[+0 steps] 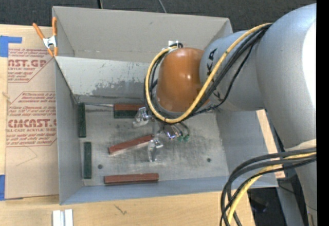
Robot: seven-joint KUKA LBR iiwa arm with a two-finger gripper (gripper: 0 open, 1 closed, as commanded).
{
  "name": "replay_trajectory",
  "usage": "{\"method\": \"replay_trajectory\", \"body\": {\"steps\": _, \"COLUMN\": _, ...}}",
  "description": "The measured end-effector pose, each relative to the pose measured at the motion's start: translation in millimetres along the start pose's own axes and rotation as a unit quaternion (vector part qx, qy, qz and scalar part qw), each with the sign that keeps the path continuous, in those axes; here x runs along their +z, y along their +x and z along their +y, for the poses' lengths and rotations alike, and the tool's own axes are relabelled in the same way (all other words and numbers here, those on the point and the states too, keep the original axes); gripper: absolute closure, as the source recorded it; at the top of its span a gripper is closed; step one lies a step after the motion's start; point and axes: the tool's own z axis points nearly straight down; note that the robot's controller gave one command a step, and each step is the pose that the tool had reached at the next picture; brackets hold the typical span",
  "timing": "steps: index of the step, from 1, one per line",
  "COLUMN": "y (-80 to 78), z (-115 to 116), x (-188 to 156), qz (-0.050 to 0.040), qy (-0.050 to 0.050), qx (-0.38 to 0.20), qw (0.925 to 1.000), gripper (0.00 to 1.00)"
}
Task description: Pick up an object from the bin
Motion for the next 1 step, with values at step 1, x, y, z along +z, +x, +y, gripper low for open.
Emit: {"method": "replay_trajectory", "body": {"steps": 1, "y": -14.0, "z": -0.1, "x": 24.1, "qz": -0.0062, "qy": 0.0, "qx": -0.072, "qw": 0.9974, "gripper": 1.0}}
